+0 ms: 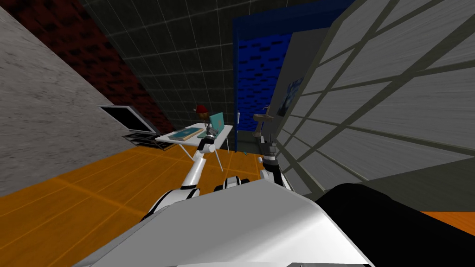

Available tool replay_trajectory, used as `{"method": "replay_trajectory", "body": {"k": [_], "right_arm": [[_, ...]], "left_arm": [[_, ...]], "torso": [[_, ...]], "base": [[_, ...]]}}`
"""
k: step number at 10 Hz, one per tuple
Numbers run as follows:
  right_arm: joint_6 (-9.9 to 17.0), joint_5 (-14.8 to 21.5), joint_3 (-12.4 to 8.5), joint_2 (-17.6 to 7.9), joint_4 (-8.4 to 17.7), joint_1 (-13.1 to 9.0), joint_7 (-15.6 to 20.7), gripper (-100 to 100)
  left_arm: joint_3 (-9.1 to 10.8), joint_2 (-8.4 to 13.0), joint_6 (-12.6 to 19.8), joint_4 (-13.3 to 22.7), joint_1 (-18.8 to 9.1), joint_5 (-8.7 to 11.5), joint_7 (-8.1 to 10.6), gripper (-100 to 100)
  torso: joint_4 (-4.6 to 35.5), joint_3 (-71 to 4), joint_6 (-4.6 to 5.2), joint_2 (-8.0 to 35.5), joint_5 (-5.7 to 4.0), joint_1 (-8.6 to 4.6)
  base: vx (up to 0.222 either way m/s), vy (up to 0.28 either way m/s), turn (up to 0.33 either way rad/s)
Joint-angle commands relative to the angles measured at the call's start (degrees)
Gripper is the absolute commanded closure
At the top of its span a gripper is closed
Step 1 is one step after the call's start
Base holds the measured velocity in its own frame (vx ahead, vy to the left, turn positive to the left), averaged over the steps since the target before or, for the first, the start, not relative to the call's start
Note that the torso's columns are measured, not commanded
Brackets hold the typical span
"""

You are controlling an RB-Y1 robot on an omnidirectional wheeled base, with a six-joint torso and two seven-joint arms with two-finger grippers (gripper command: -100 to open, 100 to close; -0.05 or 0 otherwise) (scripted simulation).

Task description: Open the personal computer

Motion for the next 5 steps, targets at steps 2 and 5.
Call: {"method": "replay_trajectory", "body": {"k": [2,5], "right_arm": [[0.0,0.0,0.0,0.0,0.0,0.0,0.0,0],[0.0,0.0,0.0,0.0,0.0,0.0,0.0,0]], "left_arm": [[-0.09,0.1,-0.5,5.1,-2.5,0.1,0.13,-100],[-0.34,1.1,-2.5,10.1,-8.0,0.6,0.85,-100]], "torso": [[-0.1,-0.1,-0.01,-0.2,0.02,0.04],[0.0,0.0,-0.01,0.0,0.00,0.00]], "base": [[-0.002,0.002,-0.006],[-0.054,-0.003,0.072]]}}
